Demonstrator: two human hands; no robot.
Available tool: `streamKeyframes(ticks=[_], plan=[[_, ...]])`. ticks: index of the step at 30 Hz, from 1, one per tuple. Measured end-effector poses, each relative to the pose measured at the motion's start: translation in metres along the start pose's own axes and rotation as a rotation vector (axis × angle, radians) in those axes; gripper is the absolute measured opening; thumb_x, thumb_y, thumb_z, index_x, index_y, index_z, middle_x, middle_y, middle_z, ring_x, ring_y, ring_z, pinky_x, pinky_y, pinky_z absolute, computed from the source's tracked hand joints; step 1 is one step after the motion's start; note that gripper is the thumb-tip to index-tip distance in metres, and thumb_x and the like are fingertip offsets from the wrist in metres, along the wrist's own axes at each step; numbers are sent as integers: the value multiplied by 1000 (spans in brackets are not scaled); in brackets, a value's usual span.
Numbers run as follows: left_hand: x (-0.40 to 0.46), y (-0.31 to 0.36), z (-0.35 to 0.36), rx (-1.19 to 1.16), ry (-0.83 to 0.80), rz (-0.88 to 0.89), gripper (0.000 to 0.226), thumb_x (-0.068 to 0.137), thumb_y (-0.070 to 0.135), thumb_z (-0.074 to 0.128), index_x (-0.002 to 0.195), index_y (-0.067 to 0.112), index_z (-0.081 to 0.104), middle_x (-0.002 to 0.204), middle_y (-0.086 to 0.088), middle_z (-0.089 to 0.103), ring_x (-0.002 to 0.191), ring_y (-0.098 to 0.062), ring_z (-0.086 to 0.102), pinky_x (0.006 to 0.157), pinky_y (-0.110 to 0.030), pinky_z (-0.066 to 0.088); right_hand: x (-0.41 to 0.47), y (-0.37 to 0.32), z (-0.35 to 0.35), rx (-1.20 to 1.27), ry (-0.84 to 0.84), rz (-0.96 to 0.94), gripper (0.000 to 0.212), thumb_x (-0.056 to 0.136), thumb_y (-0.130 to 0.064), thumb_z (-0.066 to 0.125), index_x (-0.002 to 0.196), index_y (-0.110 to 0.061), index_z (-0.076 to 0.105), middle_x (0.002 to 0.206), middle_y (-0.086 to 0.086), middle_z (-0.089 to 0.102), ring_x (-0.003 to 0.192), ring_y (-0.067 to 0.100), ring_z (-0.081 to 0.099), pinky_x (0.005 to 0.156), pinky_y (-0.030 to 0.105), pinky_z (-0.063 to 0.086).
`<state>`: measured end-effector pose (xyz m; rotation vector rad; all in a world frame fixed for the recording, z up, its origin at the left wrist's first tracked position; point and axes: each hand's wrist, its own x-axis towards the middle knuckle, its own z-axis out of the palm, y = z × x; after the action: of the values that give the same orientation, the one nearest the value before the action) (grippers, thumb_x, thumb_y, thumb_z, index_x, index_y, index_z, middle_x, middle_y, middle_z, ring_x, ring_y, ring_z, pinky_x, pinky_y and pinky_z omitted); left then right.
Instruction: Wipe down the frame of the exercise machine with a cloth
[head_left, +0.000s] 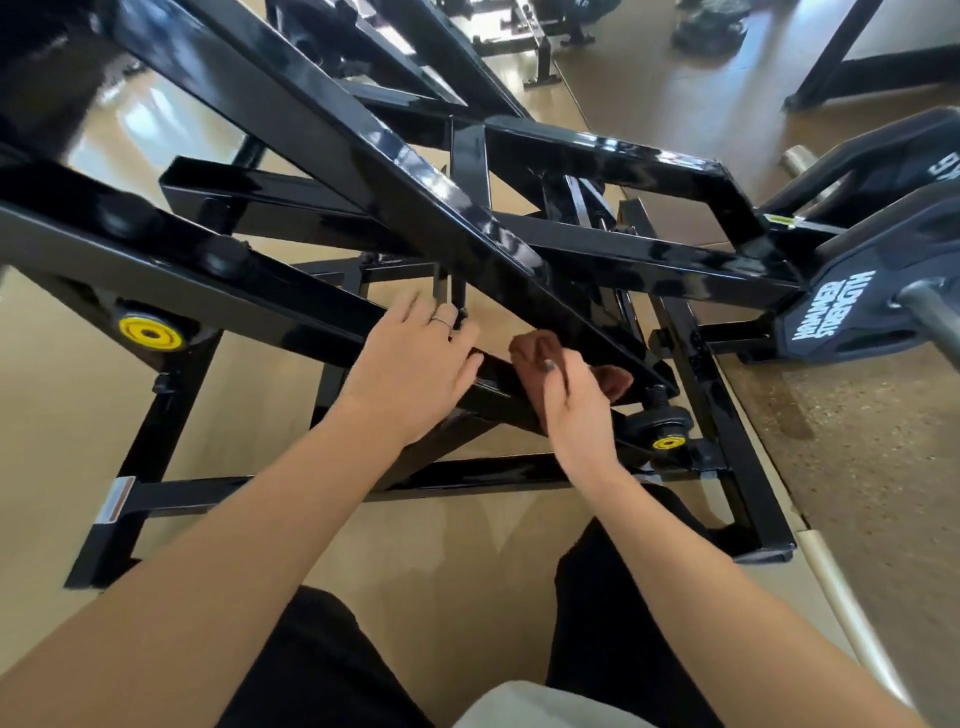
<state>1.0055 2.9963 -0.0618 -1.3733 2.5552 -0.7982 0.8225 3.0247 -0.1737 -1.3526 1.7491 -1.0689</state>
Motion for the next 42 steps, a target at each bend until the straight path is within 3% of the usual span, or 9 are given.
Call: streamKeyframes(ticks=[5,10,13,18,23,33,36,40,42], plan=[[-27,-65,-11,144,92,-184,46,109,36,30,105,10,68,108,-18,72,105,-35,66,118,-52,25,-2,-4,5,26,76,62,34,110,-34,40,134,-19,57,125,0,65,119,17,60,109,46,48],[-25,-64,-8,88,75,-300,54,111,34,22,98,8,68,96,-16,72,93,-36,66,97,-45,39,-17,-82,49,89,45,-272,31,107,-42,41,129,-29,59,122,-13,61,111,-3,55,101,18,47],[-26,-68,-2,66,138,-259,54,112,36,19,96,10,64,93,-13,70,91,-34,65,96,-42,38,-21,-112,68,86,-1,-425,37,106,-44,41,133,-25,57,131,-9,58,117,3,55,103,27,50],[-42,-82,-1,100,175,-128,53,112,35,19,116,5,63,119,-19,66,124,-37,56,125,-45,17,-12,-72,44,49,-55,-373,34,107,-37,46,135,-22,57,125,-9,61,115,-3,57,103,24,49],[-89,-136,0,128,404,-415,44,111,36,26,139,12,49,145,-11,49,149,-32,29,128,-51,2,-18,-45,37,-4,83,-147,45,104,-48,40,138,-21,54,125,-3,62,116,12,61,105,37,52],[-90,-152,8,122,432,-436,46,112,34,28,139,7,55,143,-10,50,140,-37,39,129,-45,2,-23,-184,99,46,15,-678,37,107,-38,46,132,-15,59,131,-2,58,116,8,56,99,32,53],[-89,-150,11,125,474,-438,44,112,32,30,137,6,56,143,-9,49,140,-36,39,129,-45,6,-27,-129,76,-29,1,-574,34,105,-32,51,131,-12,61,131,3,60,118,18,59,100,42,54],[-81,-141,17,83,578,-500,40,112,29,33,132,5,58,139,-11,50,138,-38,43,127,-47,12,-36,-60,48,-45,162,-228,37,104,-33,45,134,-14,57,128,2,61,120,22,60,98,20,44],[-75,-136,18,51,640,-537,38,112,28,34,128,4,59,137,-11,48,135,-38,46,126,-49,15,-35,-61,48,-70,202,-195,35,106,-32,44,134,-14,57,127,2,62,118,17,59,103,29,48]])
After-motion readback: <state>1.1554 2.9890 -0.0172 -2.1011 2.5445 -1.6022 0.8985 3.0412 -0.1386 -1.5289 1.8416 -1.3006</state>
